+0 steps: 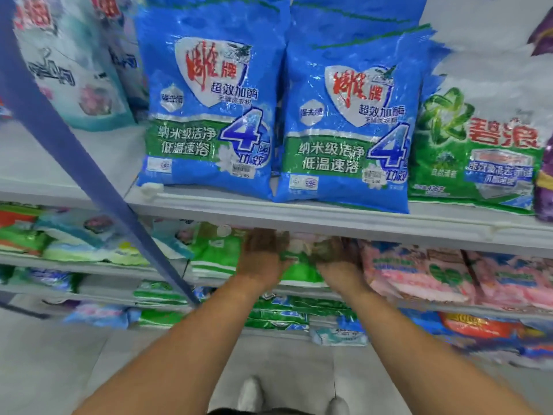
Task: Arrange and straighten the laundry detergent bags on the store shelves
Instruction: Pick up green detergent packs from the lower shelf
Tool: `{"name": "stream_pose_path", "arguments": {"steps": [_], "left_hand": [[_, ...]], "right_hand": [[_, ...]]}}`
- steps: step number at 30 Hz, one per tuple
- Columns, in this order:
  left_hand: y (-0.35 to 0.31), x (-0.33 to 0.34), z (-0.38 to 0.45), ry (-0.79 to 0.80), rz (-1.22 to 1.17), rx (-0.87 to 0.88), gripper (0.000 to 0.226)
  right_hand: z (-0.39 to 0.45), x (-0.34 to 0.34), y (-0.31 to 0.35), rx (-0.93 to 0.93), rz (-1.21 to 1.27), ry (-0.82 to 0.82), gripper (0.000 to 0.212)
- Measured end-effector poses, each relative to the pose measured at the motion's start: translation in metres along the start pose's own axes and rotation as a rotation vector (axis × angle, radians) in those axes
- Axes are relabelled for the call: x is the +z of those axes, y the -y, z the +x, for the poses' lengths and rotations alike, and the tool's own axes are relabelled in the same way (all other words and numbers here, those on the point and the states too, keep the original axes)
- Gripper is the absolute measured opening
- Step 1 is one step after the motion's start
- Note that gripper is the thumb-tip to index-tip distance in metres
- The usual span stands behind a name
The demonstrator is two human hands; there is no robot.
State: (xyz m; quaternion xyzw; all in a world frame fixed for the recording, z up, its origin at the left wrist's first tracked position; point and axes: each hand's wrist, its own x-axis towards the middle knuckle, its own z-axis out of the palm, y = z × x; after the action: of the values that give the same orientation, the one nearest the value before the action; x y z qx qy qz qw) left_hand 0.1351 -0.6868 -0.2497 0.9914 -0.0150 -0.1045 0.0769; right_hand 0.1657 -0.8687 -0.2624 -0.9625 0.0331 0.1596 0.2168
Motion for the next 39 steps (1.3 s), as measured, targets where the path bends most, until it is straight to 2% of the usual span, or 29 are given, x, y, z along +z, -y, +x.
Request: {"name": "stream_pose_path", "arguments": {"steps": [3, 4, 6, 8, 10, 13, 17, 19, 23, 27, 31, 34, 39], "left_hand": [[0.016, 0.019, 0.002, -0.030, 0.042, 0.045, 0.074], [0.018, 0.021, 0.003, -0.035, 0.015, 0.038, 0.076], [0.017, 0.023, 0.005, -0.098, -0.051, 0.019, 0.082], [0.015, 0.025, 0.006, -0.112, -0.041, -0.009, 0.082], [0.018, 0.029, 0.006, -0.054, 0.020, -0.019, 0.081], [0.025, 0.023, 0.005, 0.014, 0.000, -0.002, 0.077], [0.028, 0.022, -0.019, -0.023, 0.035, -0.042, 0.083], [0.025, 0.023, -0.040, -0.034, 0.020, -0.084, 0.075], [0.033, 0.022, -0.081, -0.058, -0.091, -0.156, 0.063], [0.048, 0.012, -0.123, -0.117, -0.063, -0.270, 0.062], [0.074, 0.006, -0.161, -0.212, -0.104, -0.357, 0.078], [0.102, 0.003, -0.178, -0.240, -0.151, -0.410, 0.062], [0.156, -0.003, -0.205, -0.309, -0.228, -0.445, 0.060]], "right_hand": [[-0.010, 0.001, 0.000, 0.019, 0.059, -0.028, 0.080], [-0.013, -0.002, 0.000, 0.032, 0.078, -0.040, 0.086], [-0.012, 0.000, -0.007, 0.013, 0.078, -0.061, 0.083], [-0.015, 0.003, -0.010, -0.043, -0.036, -0.045, 0.073], [-0.016, 0.006, -0.014, -0.063, -0.125, 0.021, 0.072], [-0.014, 0.009, -0.014, -0.065, -0.154, 0.013, 0.070], [-0.028, 0.016, -0.011, -0.058, -0.081, -0.021, 0.066], [-0.037, 0.019, -0.011, -0.063, -0.055, -0.016, 0.069], [-0.052, 0.019, -0.002, -0.129, -0.201, -0.009, 0.069], [-0.074, 0.029, 0.024, -0.259, -0.253, 0.020, 0.068], [-0.104, 0.042, 0.061, -0.365, -0.233, 0.101, 0.069], [-0.129, 0.050, 0.091, -0.467, -0.209, 0.121, 0.070], [-0.160, 0.074, 0.153, -0.529, -0.155, 0.142, 0.069]]}}
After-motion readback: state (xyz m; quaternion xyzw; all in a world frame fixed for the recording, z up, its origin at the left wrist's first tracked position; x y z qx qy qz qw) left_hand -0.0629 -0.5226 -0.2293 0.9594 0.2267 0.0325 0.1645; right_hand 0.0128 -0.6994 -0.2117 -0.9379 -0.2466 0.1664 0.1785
